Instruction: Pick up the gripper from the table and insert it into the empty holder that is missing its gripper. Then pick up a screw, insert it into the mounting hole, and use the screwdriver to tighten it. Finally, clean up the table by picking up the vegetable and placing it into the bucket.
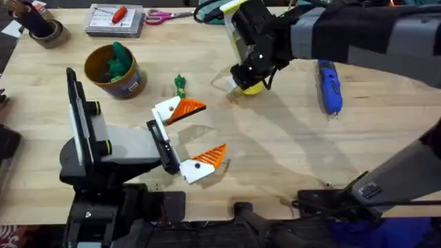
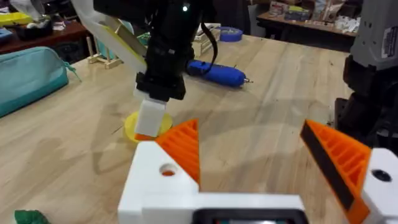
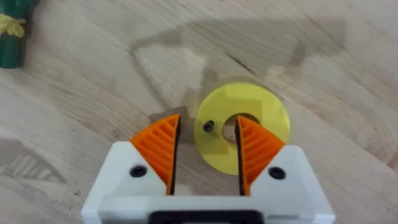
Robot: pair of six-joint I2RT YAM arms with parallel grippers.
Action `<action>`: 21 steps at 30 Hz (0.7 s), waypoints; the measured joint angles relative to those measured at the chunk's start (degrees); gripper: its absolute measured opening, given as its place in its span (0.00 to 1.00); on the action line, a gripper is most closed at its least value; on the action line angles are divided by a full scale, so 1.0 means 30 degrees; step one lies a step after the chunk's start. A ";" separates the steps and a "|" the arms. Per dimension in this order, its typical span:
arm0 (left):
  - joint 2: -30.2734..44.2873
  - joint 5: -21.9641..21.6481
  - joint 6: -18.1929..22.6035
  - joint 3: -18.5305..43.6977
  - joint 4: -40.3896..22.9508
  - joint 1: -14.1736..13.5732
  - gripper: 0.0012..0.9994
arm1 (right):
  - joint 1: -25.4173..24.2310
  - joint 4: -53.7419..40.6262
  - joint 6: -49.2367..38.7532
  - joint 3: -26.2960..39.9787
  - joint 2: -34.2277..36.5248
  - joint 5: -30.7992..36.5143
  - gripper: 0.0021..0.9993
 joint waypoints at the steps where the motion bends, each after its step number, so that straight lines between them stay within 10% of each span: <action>1: 0.0000 0.0000 -0.0002 0.0000 0.0000 0.0000 0.99 | 0.0024 0.0007 0.0000 0.0000 0.0000 0.0000 0.49; 21: 0.0000 0.0000 0.0004 0.0000 0.0000 0.0000 0.99 | 0.0104 0.0007 0.0000 0.0000 0.0000 0.0000 0.11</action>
